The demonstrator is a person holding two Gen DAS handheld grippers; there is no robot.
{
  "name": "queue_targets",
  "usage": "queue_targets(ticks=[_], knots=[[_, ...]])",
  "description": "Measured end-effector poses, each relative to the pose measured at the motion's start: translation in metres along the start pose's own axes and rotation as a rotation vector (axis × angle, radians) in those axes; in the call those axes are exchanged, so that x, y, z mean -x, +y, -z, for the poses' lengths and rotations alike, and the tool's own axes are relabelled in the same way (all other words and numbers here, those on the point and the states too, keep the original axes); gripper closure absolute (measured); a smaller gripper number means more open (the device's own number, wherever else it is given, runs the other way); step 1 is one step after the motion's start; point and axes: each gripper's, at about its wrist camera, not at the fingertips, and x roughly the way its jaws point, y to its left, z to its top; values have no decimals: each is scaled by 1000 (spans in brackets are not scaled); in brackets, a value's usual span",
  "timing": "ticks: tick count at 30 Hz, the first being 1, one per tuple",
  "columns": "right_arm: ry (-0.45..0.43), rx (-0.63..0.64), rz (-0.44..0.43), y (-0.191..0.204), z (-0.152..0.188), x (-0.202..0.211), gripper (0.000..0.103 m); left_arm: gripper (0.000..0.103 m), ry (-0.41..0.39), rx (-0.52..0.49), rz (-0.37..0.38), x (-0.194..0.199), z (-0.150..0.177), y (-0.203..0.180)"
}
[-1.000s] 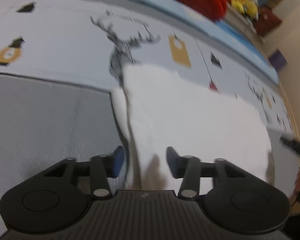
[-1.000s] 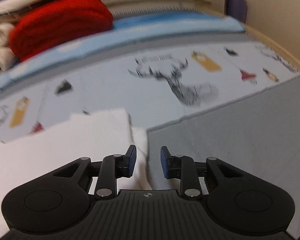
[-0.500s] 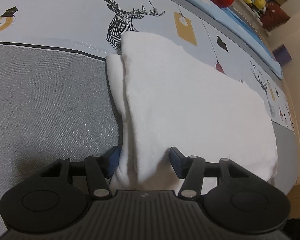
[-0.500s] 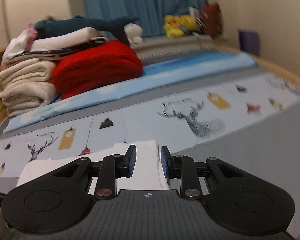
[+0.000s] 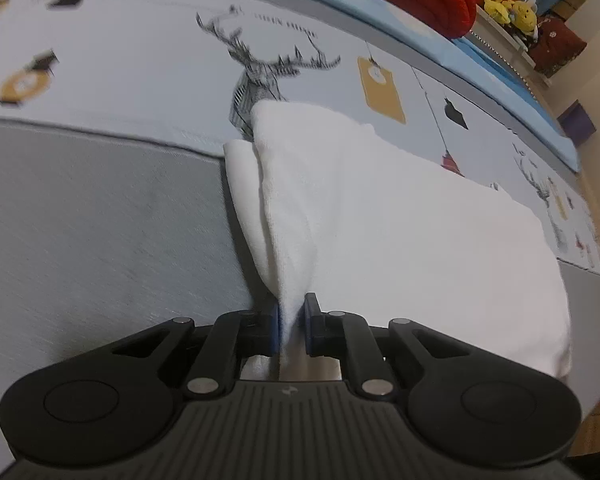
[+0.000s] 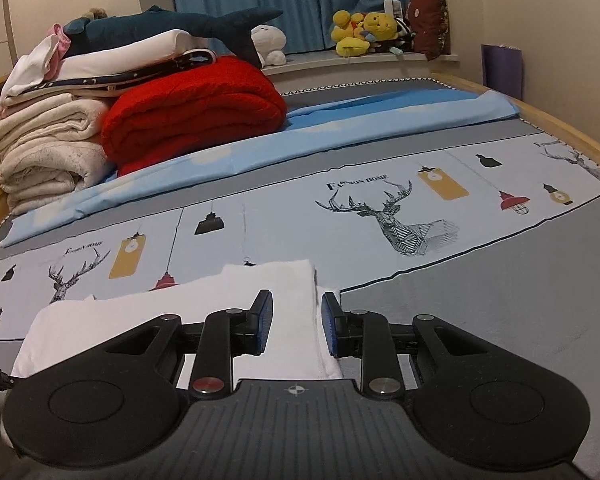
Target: Fold small clothes
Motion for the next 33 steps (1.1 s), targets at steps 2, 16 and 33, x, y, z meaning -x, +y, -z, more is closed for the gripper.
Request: queue_targets(ticks=[2,16,33], knots=[[2,-11,-1,3,0,-1,75,90,-1,-1,-47,5,-1,6],[26,21,2,15,4,-7,75,68,43,103,-84,-5,-8,34],[51,19,-26,22,2,-21,75,89,-20,-79,-234,11,-4,16]])
